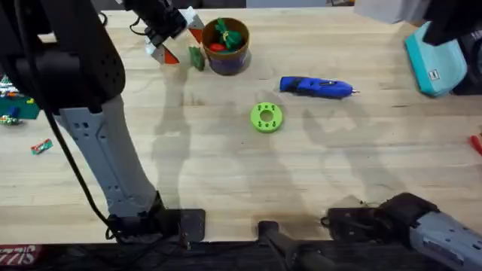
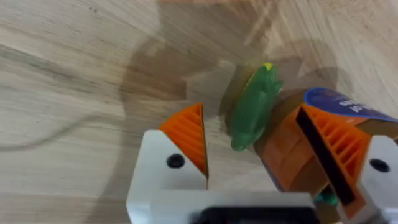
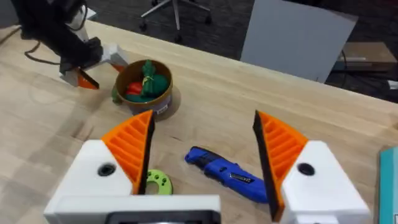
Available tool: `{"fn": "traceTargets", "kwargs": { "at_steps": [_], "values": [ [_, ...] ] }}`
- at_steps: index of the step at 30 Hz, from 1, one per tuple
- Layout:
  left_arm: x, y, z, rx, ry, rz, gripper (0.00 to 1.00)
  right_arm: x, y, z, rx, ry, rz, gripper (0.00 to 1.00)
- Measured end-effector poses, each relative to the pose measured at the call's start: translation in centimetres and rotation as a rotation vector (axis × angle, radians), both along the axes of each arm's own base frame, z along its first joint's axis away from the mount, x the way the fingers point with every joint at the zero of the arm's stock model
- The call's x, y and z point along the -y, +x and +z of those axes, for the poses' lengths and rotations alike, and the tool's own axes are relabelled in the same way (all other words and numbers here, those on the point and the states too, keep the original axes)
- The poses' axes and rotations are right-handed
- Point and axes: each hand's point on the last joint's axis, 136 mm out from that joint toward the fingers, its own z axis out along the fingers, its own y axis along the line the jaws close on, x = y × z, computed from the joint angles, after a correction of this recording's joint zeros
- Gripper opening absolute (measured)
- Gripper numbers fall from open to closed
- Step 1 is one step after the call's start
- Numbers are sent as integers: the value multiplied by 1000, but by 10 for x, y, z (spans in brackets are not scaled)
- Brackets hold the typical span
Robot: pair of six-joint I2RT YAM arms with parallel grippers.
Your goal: Pick up the gripper from the table and insert it into the empty holder that is missing its gripper. Then pick up a screw, insert it into the mounting hole, and use the screwdriver to tighten it. Finally, clean up the table by picking up the vegetable and placing it into the bucket.
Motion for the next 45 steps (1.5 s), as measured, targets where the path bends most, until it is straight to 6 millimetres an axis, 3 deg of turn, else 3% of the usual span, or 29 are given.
{"fn": "traceTargets", "kwargs": {
  "at_steps": [14, 20, 26, 32, 45],
  "values": [
    [-22, 9, 34, 82, 26, 110, 945, -3, 6, 5, 22, 10, 0, 900],
    [-22, 9, 18, 63, 37, 191, 969, -3, 7, 6, 27, 12, 0, 900],
    [-1, 11, -2, 74, 30, 178, 994, -3, 8, 9, 38, 17, 0, 900],
    [20, 14, -5, 92, 32, 154, 999, -3, 8, 10, 41, 18, 0, 900],
    [25, 9, -21, 42, 13, 159, 999, -4, 9, 12, 52, 23, 1, 900]
  ]
}}
